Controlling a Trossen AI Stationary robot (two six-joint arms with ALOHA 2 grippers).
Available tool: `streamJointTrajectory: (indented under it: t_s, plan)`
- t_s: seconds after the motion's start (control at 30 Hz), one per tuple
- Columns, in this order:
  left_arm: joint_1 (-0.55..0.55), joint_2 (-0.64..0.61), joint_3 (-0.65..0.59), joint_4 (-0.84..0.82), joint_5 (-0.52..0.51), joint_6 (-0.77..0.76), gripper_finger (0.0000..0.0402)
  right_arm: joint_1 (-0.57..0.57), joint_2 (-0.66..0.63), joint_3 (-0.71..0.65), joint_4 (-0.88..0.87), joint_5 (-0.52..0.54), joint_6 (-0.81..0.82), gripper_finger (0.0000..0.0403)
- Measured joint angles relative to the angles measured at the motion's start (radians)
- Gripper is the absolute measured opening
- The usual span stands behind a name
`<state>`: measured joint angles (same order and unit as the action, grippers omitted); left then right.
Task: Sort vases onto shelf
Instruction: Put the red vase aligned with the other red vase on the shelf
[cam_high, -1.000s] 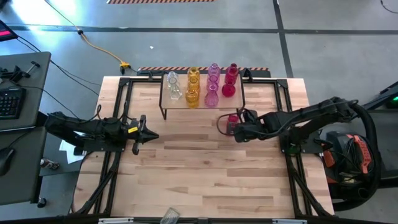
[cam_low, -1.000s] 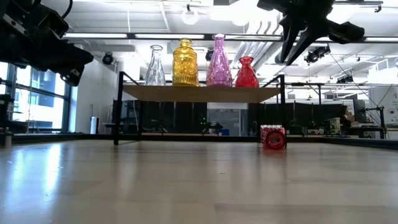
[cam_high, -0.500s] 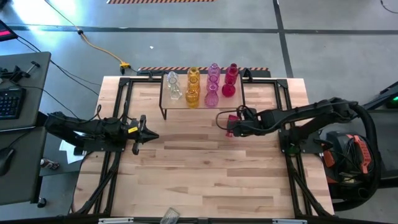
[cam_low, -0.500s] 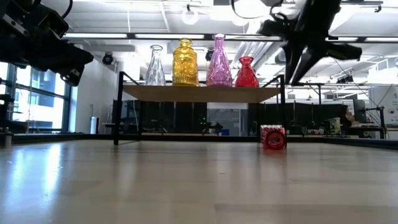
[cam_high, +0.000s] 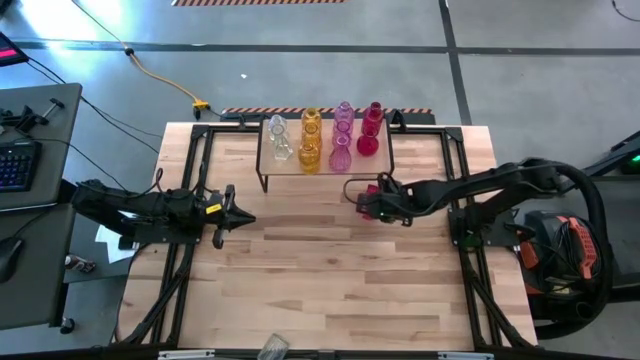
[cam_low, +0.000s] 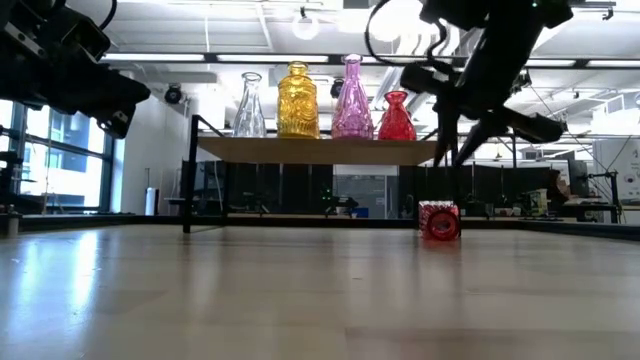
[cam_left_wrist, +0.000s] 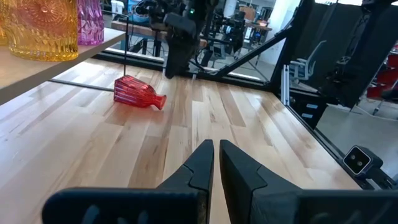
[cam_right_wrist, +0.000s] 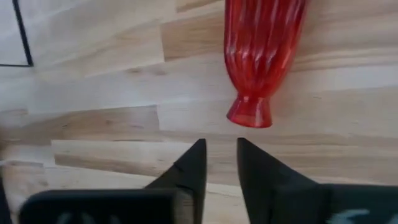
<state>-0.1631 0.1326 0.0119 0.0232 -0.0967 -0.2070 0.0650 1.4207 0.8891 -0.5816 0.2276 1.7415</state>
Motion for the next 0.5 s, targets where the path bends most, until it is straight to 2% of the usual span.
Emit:
streamJointTrajectory:
  t_s: [0.27,0.5]
  plan:
    - [0.0,0.0,0.0,0.0,0.0,0.0,0.0019,-0.006,0.074,0.033,0.006,0.006,0.025,0.018]
    - [0.0,0.0,0.0,0.0,0.0,0.0,0.0019,-0.006,0.079,0.033,-0.034,0.003,0.035,0.0239]
